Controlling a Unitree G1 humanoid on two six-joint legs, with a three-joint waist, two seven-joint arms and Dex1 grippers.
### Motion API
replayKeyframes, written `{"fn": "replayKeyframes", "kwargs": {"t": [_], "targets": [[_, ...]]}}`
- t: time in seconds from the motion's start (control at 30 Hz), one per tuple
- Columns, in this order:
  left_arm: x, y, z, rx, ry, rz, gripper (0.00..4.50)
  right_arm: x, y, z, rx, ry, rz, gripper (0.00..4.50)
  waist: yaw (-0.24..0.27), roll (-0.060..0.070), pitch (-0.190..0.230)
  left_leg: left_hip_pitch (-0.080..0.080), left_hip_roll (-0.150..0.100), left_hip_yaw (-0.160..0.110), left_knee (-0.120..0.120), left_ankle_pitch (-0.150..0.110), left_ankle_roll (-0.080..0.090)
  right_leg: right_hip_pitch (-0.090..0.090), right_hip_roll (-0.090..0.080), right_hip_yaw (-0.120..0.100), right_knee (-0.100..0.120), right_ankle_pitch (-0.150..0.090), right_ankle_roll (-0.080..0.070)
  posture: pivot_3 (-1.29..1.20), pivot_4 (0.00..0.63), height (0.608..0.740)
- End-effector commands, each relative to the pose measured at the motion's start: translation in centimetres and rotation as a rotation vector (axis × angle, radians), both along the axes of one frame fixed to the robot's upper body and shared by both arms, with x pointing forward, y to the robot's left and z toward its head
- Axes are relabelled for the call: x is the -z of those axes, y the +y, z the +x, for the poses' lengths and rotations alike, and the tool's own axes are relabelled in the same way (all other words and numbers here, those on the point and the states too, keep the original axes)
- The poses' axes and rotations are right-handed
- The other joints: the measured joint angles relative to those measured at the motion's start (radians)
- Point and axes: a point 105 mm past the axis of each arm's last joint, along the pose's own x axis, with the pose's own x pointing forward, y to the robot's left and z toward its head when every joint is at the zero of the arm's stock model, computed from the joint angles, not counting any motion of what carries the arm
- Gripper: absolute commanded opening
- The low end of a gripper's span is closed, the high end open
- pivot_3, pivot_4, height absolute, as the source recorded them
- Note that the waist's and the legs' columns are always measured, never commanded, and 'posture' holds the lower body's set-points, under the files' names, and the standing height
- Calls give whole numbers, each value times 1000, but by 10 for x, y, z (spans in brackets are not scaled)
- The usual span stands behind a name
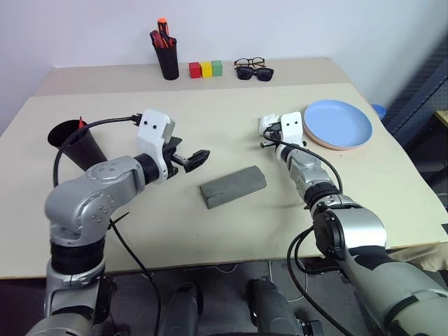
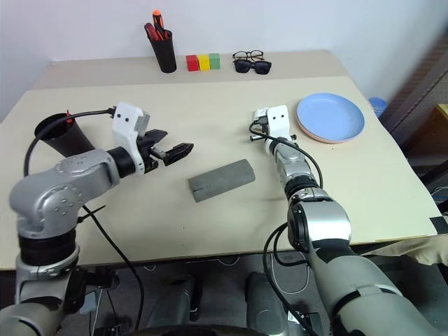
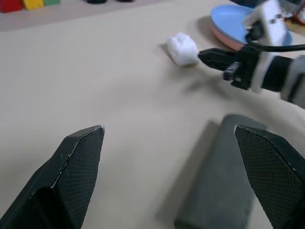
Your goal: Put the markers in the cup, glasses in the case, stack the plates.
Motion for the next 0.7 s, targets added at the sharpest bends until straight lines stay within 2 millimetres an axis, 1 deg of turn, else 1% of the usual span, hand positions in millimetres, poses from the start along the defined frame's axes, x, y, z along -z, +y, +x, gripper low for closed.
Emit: {"fn": "replayKeyframes", "kwargs": {"t": [0.03,0.17,0.23,0.3,0.43,0.57,0.7], "targets": [[-9,-3,10,-7,-65,-11,4500,-28,-5,2,9,-124,-71,26,0,0,0,0,0,0,0,0,0,0,0,0,0,0,0,0,150,740],[-8,-9,17,4,-75,-18,4500,-21,-9,3,30,-91,-145,26,0,0,0,0,0,0,-1,0,0,-1,0,0,0,0,0,0,150,740],[-10,-10,19,0,-85,-29,4500,-16,-7,3,15,-69,-216,26,0,0,0,0,0,0,-1,0,0,-1,0,0,0,0,0,0,150,740],[-9,-9,20,-4,-88,-32,4500,-12,0,2,-37,-44,-229,26,-2,0,0,0,0,0,-1,0,0,-1,0,0,0,0,0,0,150,740],[-6,-5,17,-17,-87,-33,4500,-7,5,2,-61,-7,-205,26,0,0,0,0,0,0,-1,0,0,-1,0,0,0,0,0,0,150,740],[-3,3,10,-51,-83,-39,4500,-2,11,1,-85,20,-162,26,-1,0,0,0,0,0,-1,0,0,-1,0,0,0,1,3,0,150,740],[0,11,5,-81,-77,-31,4500,-3,19,0,-114,15,-104,26,-1,0,0,0,0,0,-1,0,0,-1,0,0,0,1,3,0,150,740]]}}
